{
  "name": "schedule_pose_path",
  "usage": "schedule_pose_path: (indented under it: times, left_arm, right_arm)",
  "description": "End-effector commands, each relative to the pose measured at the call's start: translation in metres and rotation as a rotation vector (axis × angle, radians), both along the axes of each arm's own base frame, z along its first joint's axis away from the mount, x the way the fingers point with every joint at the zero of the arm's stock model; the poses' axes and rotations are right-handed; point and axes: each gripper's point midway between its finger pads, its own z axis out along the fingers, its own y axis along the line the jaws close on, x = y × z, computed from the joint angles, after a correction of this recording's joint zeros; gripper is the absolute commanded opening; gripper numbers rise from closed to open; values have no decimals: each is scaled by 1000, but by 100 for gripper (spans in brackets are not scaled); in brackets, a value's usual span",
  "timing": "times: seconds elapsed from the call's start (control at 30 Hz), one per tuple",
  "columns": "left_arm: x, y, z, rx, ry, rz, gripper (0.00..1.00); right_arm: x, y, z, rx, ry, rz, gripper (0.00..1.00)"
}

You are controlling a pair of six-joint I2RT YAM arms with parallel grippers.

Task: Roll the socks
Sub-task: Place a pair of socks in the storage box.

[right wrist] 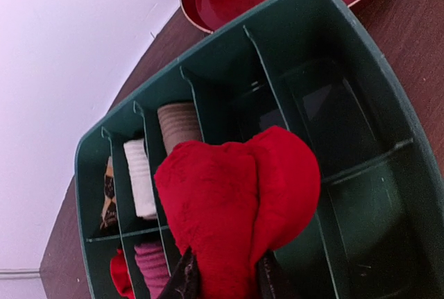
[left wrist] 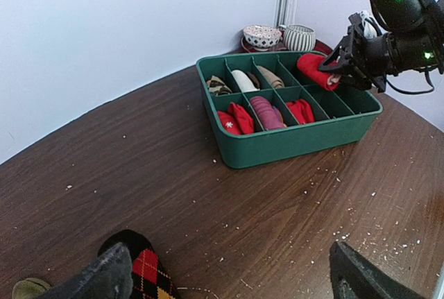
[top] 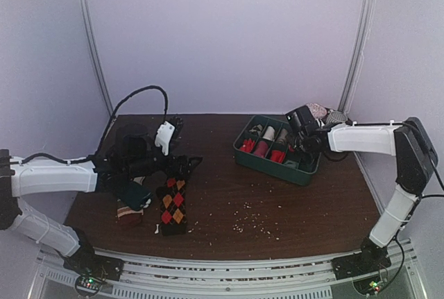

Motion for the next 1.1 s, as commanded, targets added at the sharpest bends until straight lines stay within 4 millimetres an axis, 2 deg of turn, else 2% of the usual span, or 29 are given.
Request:
schedule_pose_path:
  times: [0.0,0.2,0.43,0.57,0.8,0.87,1.0,1.07]
  left_arm:
    - [1,-2,10,-33,-30,-14,98]
    - [3,-2,2,5,-33,-12,98]
    - [0,-3,4,0,-37,-27,98]
    - [-1,-2,4,3,-40,-29,98]
    - [-4,-2,8,-5,-45,-40,98]
    - [-4,-1,7,-4,-45,-39,98]
    - [-4,-1,6,0,-45,-39,98]
    - [-4,-2,4,2,-41,-44,98]
  right_arm:
    - [-31,9,7,-26,63,57,0]
    - [-40,2,1,-49,98,44,0]
    - [-36,20,-33,46,157,74,0]
    - [-39,17,-46,77,178,47,0]
    - [-38,13,-53,46,222,28,0]
    - [-38,12,-50,61,211,21,0]
    - [-32,16,-25,99,130,41,0]
    - [-32,15,-19,113,134,43,0]
